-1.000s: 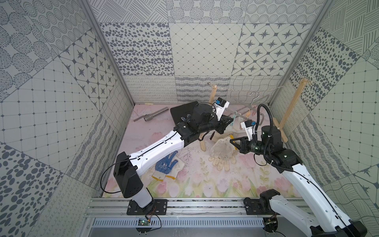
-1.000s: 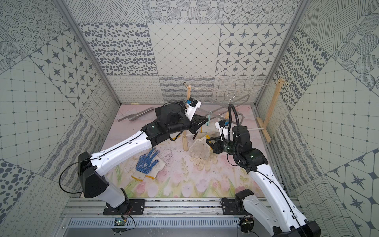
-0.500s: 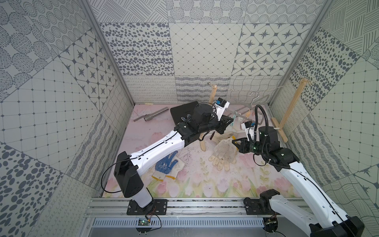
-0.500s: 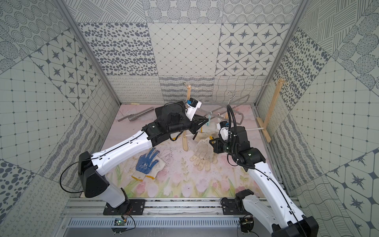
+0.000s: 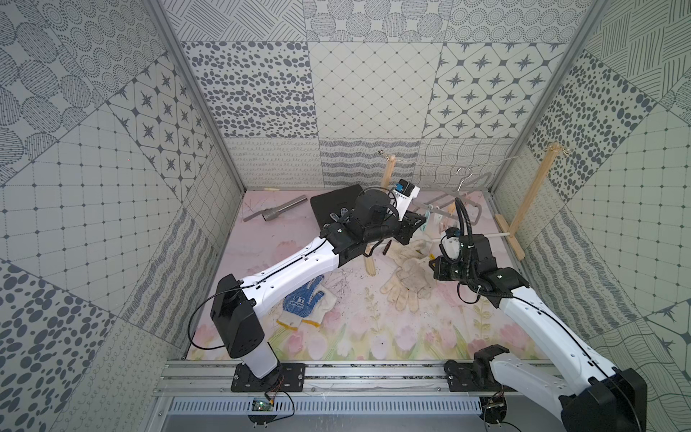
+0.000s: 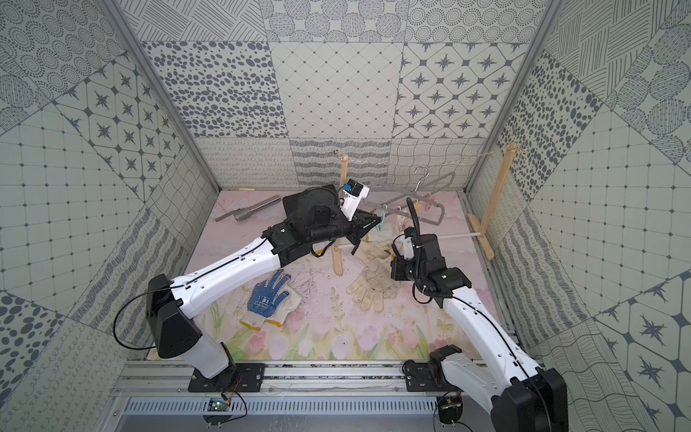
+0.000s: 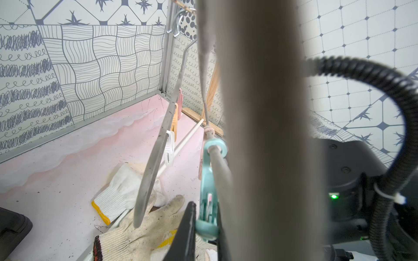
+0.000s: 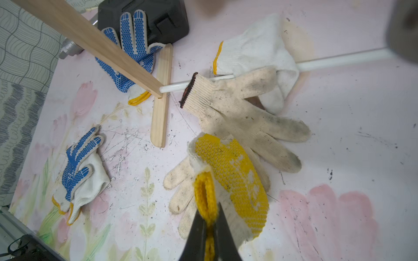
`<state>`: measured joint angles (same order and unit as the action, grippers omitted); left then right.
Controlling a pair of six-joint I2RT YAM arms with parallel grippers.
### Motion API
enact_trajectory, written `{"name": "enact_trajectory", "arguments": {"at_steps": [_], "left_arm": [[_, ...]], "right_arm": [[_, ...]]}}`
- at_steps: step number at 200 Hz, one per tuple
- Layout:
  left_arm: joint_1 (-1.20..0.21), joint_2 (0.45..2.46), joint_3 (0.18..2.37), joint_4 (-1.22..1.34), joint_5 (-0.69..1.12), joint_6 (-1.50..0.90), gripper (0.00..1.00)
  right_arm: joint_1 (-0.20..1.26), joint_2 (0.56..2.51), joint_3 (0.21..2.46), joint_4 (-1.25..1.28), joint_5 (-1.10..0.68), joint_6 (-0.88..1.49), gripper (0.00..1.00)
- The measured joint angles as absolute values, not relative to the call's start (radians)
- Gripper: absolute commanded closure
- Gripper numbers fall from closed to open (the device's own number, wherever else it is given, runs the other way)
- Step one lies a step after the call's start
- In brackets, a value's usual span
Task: Clip the gloves onto a hanger to dry
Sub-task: Place the glove at the center of the board.
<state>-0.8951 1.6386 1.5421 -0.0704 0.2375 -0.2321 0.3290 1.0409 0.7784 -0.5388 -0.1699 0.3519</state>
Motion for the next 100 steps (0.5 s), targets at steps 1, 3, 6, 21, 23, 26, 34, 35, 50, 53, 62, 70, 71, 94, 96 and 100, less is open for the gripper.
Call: {"name": "enact_trajectory", "arguments": {"at_steps": [1, 3, 6, 21, 23, 26, 34, 35, 50, 53, 62, 70, 71, 94, 96, 100], "left_arm": [[-0.895, 1.639, 1.542, -0.070, 0.237, -0.232, 1.00], [-0.895, 1.639, 1.542, -0.070, 0.237, -0.232, 1.00], [-0.895, 1.640, 1.542, -0.070, 0.238, -0.232, 1.00], [-0.895, 1.644, 1.542, -0.070, 0.238, -0.233, 1.00], [-0.895, 1.644, 1.542, -0.070, 0.238, -0.233, 1.00], [-0.895, 1.645, 1.542, -0.070, 0.238, -0.233, 1.00], [-0.895, 1.646, 1.542, -0.070, 0.239, -0.233, 1.00], [-0.895, 1.646, 1.542, -0.070, 0.239, -0.233, 1.00], [-0.895, 1.646, 1.542, -0.070, 0.240, -0.233, 1.00], [-0.895, 1.646, 1.542, -0.070, 0.240, -0.233, 1.00], [-0.895, 1.646, 1.542, -0.070, 0.241, -0.233, 1.00], [-0.895, 1.646, 1.542, -0.070, 0.241, -0.233, 1.00], [-0.895, 1.646, 1.542, -0.070, 0.241, -0.233, 1.00], [-0.895, 1.646, 1.542, -0.070, 0.242, -0.234, 1.00], [-0.895, 1.646, 1.542, -0.070, 0.242, -0.235, 1.00], [-0.895, 1.646, 1.542, -0.070, 0.242, -0.236, 1.00]], "right_arm": [[0.329, 1.045, 0.777, -0.536, -0.169, 0.353, 0.91], [0.329, 1.051, 0.775, -0.532, -0.168, 0.355, 0.90], [0.329, 1.058, 0.773, -0.528, -0.165, 0.357, 0.89], [0.329, 1.092, 0.760, -0.504, -0.147, 0.369, 0.86], [0.329, 1.095, 0.759, -0.502, -0.145, 0.372, 0.85], [0.329, 1.099, 0.756, -0.497, -0.141, 0.374, 0.84], [0.329, 1.104, 0.749, -0.487, -0.129, 0.379, 0.76], [0.329, 1.104, 0.749, -0.487, -0.128, 0.381, 0.75], [0.329, 1.102, 0.741, -0.472, -0.117, 0.397, 0.52], [0.329, 1.100, 0.739, -0.469, -0.115, 0.387, 0.48], [0.329, 1.089, 0.736, -0.462, -0.110, 0.391, 0.38], [0.329, 1.068, 0.734, -0.460, -0.107, 0.396, 0.32], [0.329, 1.066, 0.733, -0.460, -0.107, 0.394, 0.32], [0.329, 0.955, 0.735, -0.471, -0.100, 0.385, 0.25], [0.329, 0.942, 0.738, -0.474, -0.101, 0.386, 0.25], [0.329, 0.920, 0.741, -0.477, -0.104, 0.384, 0.24]]}}
